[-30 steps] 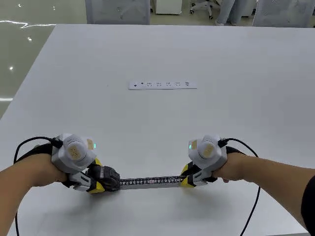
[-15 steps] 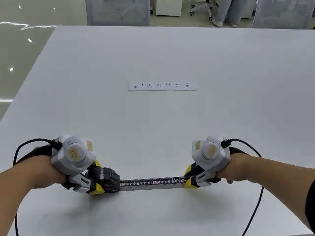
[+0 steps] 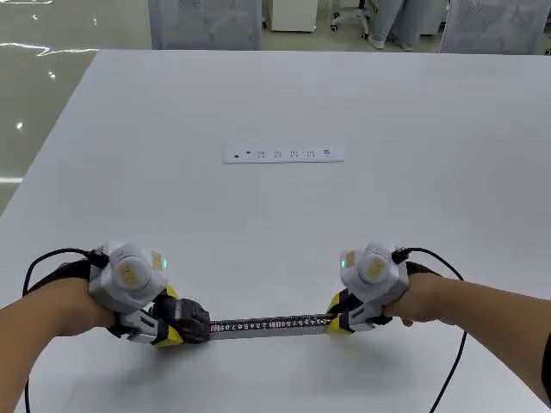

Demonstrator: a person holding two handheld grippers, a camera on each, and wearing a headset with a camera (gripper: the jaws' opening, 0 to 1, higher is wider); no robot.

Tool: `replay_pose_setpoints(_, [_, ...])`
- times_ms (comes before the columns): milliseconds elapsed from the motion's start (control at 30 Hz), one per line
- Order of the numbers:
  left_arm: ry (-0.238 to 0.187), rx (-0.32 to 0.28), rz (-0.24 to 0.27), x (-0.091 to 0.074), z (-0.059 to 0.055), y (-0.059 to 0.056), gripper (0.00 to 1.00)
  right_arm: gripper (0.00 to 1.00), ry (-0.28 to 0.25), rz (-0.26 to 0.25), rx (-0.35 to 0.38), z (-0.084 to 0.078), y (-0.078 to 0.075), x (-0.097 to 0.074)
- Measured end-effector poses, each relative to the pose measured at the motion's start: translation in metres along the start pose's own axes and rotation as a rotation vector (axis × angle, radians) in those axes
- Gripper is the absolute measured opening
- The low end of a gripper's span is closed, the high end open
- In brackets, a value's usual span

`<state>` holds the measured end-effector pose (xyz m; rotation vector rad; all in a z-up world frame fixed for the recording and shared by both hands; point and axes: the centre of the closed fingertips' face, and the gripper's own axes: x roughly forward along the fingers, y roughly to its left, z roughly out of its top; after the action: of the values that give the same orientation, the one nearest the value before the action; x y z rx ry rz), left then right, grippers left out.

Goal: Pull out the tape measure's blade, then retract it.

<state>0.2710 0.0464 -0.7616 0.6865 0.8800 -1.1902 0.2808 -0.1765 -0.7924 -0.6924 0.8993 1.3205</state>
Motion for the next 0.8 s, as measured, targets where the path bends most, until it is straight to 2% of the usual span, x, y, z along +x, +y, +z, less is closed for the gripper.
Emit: replay_pose_setpoints(800, [-0.003,-0.003,-0.001,0.0,0.0,-0.001,0.33,0.1,0.009,-0.005,0.0,-0.012,-0.002,-0.008])
